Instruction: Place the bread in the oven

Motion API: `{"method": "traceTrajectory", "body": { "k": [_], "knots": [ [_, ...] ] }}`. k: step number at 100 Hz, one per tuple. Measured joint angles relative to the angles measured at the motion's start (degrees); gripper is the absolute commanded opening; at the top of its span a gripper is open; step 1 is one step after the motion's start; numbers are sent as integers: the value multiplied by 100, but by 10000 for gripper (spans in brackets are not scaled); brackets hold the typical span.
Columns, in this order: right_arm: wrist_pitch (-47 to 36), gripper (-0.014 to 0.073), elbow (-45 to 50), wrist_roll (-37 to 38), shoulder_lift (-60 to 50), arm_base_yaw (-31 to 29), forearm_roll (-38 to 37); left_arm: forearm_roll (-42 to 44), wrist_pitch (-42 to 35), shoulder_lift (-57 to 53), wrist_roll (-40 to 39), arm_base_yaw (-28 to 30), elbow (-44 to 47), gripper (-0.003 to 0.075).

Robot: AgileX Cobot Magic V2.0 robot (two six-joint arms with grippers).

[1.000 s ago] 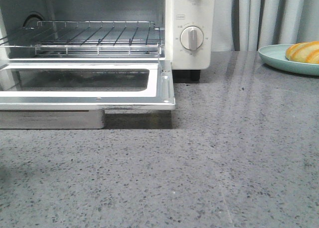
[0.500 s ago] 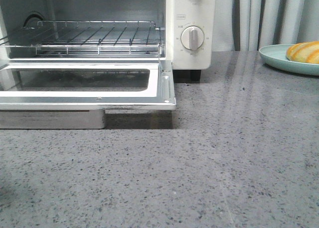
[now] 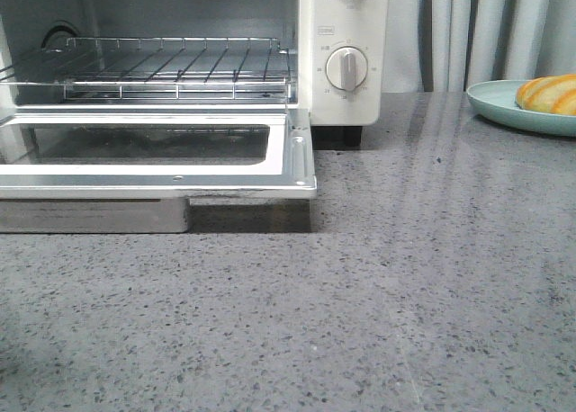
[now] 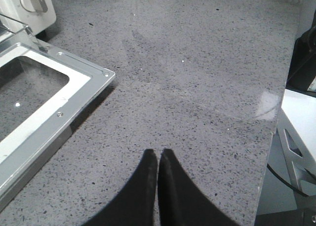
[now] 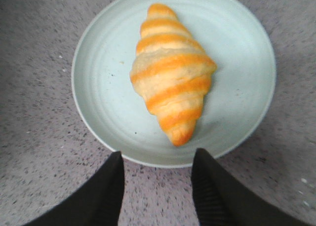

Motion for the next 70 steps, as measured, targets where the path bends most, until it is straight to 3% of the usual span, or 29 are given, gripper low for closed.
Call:
{"method": "traceTrajectory", "body": {
  "k": [39, 70],
  "knots": [
    [-1129, 291, -4, -22, 1179, 0, -91, -122, -79, 0, 0, 0, 0, -22],
    [-1304, 285, -42, -34, 1616, 0, -326, -278, -82, -17, 0, 0, 0, -22]
  ]
}}
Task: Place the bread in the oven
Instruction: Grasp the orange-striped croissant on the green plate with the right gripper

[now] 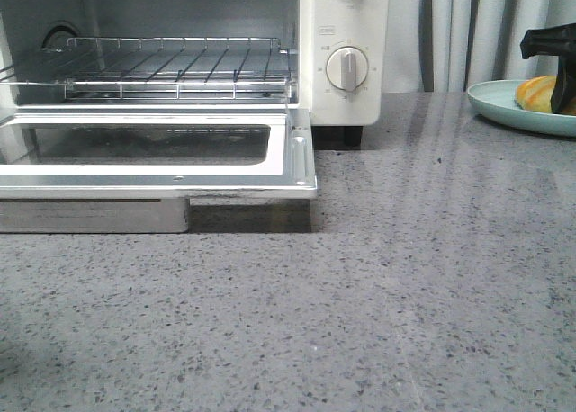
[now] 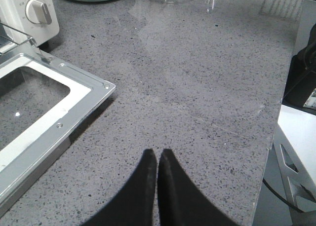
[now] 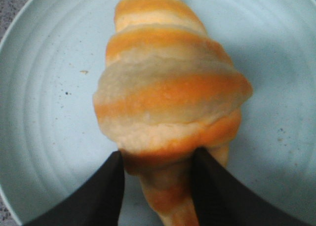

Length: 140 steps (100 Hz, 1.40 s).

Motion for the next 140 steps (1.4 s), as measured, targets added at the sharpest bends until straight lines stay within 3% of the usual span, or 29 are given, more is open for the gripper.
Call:
{"method": "traceTrajectory", "body": {
  "k": [7, 14, 27, 59, 85, 111, 140],
  "knots": [
    [0, 264, -27, 0, 71, 0, -9, -13, 0, 0, 0, 0, 0, -22],
    [51, 190, -46, 0, 129, 0, -13, -13, -9, 0, 0, 0, 0, -22],
    [177, -74, -111, 10, 221, 0, -11, -26, -36, -9, 0, 0, 0, -22],
    [272, -69, -19, 21, -212, -11, 216, -26, -36, -96, 0, 0, 0, -22],
    [215, -69, 17, -17, -2023, 249, 285, -26, -25, -221, 4, 0, 0, -22],
    [703, -69, 17, -299, -3206, 1531, 285, -26, -25, -221, 4, 0, 0, -22],
    [842, -69, 17, -453, -3691, 3844, 297, -26, -25, -221, 4, 0, 0, -22]
  ]
}}
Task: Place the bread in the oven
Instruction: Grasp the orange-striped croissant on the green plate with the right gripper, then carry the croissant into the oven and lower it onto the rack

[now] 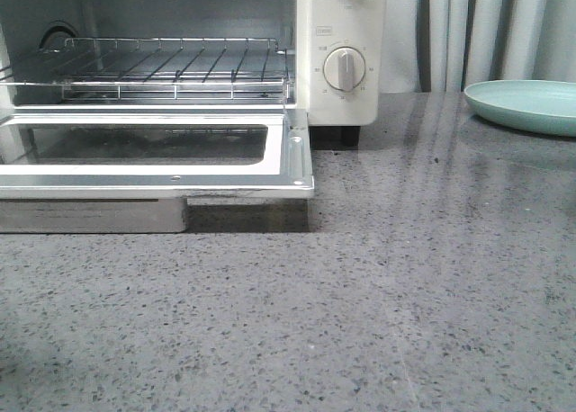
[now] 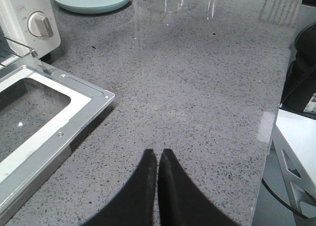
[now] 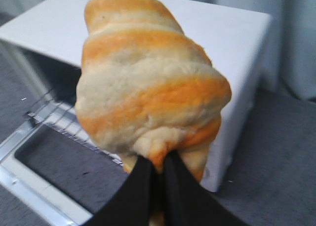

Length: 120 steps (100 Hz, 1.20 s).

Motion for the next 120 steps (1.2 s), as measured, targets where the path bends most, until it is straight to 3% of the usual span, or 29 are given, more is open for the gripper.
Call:
{"method": "traceTrajectory", "body": {
  "k": [16, 28, 63, 83, 120],
  "knots": [
    [-68, -69, 0, -117, 199, 990, -50, 0, 0, 0, 0, 0, 0, -22],
    [-121, -69, 0, -137, 545, 1288, -119, 0, -98, -13, 0, 0, 0, -22],
    [-883, -69, -30, -150, 1621, 1322, -204, -12, -438, -468, 0, 0, 0, -22],
    [-927, -68, -555, -150, 2429, 1322, -254, -12, -605, -657, 0, 0, 0, -22],
    [38, -67, -2016, -110, 3935, 1322, -1366, -12, -642, -761, 0, 0, 0, -22]
  ]
}}
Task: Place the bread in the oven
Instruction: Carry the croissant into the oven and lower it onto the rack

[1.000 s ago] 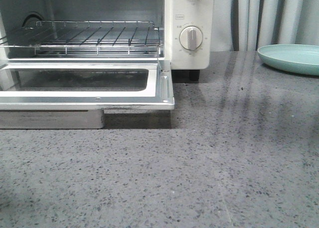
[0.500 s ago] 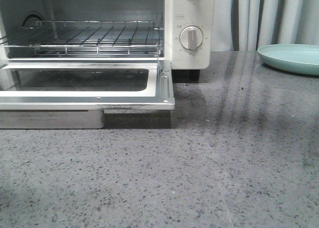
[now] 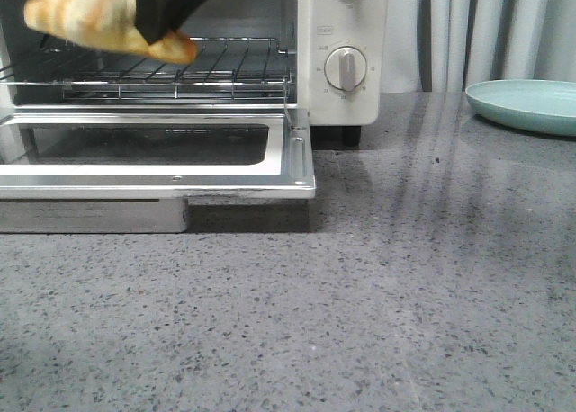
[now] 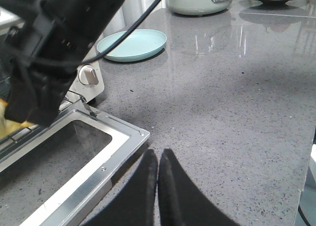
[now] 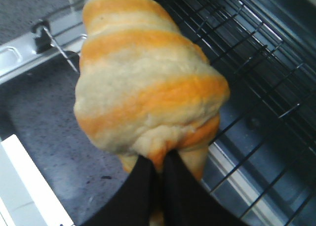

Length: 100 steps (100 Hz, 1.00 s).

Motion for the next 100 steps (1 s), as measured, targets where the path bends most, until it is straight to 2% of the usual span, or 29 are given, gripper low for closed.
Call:
{"method": "traceTrajectory", "body": {
  "k": [21, 54, 94, 100],
  "knots": [
    [162, -67, -530, -1, 487, 0, -735, 0, 0, 0, 0, 0, 0, -22],
    [224, -67, -573, 110, 688, 61, -1869, 0, -4, 0, 0, 0, 0, -21],
    [24, -65, -573, 578, 780, 82, -2135, 0, -4, 0, 0, 0, 0, -22],
    [12, -29, -573, 604, 780, 82, -2135, 0, -4, 0, 0, 0, 0, -22]
  ]
}}
